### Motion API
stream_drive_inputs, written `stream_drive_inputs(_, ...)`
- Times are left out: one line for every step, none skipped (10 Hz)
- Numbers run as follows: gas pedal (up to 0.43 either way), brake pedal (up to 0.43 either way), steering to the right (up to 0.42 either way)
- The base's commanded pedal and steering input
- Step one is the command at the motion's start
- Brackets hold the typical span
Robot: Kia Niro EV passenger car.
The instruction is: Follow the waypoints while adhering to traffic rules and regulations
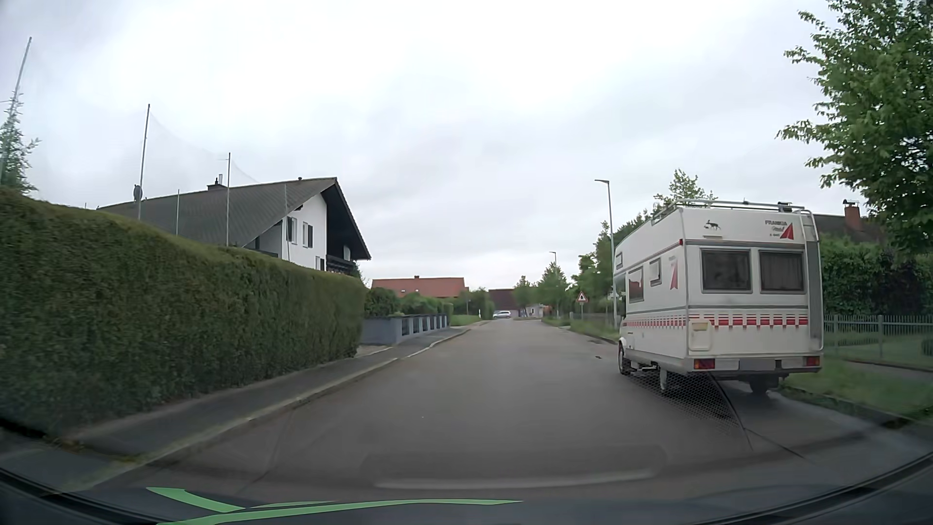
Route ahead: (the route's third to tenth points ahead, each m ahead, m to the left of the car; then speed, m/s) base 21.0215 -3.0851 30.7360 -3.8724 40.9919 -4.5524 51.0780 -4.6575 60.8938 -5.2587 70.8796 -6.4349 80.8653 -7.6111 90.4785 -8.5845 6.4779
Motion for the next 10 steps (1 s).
stream_drive_inputs(0.000, 0.000, 0.026)
stream_drive_inputs(0.000, 0.000, 0.030)
stream_drive_inputs(0.008, 0.000, 0.031)
stream_drive_inputs(0.020, 0.000, 0.032)
stream_drive_inputs(0.020, 0.000, 0.032)
stream_drive_inputs(0.028, 0.000, 0.032)
stream_drive_inputs(0.028, 0.000, 0.032)
stream_drive_inputs(0.039, 0.000, 0.032)
stream_drive_inputs(0.039, 0.000, 0.032)
stream_drive_inputs(0.039, 0.000, 0.032)
